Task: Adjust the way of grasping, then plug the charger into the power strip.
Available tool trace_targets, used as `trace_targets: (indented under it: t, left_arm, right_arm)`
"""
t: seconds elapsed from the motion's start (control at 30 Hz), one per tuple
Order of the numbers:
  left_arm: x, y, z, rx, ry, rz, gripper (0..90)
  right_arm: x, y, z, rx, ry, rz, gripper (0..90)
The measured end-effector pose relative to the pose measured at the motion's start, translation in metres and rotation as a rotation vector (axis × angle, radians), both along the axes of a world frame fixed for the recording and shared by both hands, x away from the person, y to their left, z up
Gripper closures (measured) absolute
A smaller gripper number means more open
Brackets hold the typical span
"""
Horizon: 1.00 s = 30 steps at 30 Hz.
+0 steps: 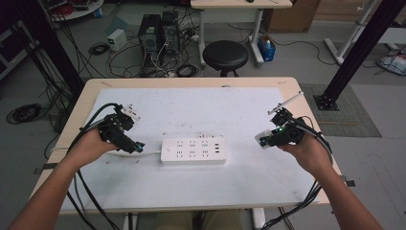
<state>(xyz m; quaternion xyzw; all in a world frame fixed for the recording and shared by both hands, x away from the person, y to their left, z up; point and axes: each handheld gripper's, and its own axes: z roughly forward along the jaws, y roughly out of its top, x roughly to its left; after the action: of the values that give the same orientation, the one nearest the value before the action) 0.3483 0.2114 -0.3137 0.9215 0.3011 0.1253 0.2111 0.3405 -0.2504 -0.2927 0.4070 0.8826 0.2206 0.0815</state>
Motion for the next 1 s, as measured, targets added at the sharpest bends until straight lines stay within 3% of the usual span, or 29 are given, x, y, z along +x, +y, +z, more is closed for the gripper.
trace_targets:
  t: [0.17, 0.4, 0.6, 0.63, 0.77, 0.8, 0.83, 0.9, 1.0]
  left_arm:
    - [-0.003, 0.001, -0.001, 0.010, 0.014, -0.007, 19.0]
    - [-0.002, 0.004, 0.002, -0.018, 0.004, -0.024, 19.0]
    - [0.002, 0.004, 0.002, 0.003, 0.009, -0.040, 19.0]
    - [0.003, 0.002, -0.001, 0.013, 0.012, -0.045, 19.0]
    - [0.004, 0.001, -0.006, 0.024, 0.008, -0.053, 19.0]
    - [0.004, 0.002, -0.008, 0.028, 0.008, -0.057, 19.0]
    - [0.005, 0.004, -0.012, 0.048, 0.011, -0.065, 19.0]
    - [0.005, 0.004, -0.012, 0.048, 0.011, -0.065, 19.0]
    - [0.008, 0.009, -0.018, 0.065, 0.012, -0.056, 19.0]
  right_arm:
    - [0.000, 0.003, 0.002, 0.000, -0.009, 0.019, 61.9]
    - [0.007, 0.009, 0.011, -0.019, -0.046, 0.062, 61.8]
    - [0.019, 0.019, 0.017, -0.022, -0.068, 0.094, 61.8]
    - [0.026, 0.031, 0.019, -0.034, -0.068, 0.130, 61.8]
    - [0.032, 0.045, 0.018, -0.067, -0.071, 0.173, 61.8]
    - [0.035, 0.057, 0.016, -0.107, -0.079, 0.211, 61.8]
    - [0.037, 0.063, 0.015, -0.126, -0.081, 0.230, 61.8]
    - [0.039, 0.069, 0.014, -0.143, -0.086, 0.250, 61.8]
    - [0.047, 0.093, 0.008, -0.178, -0.085, 0.337, 61.8]
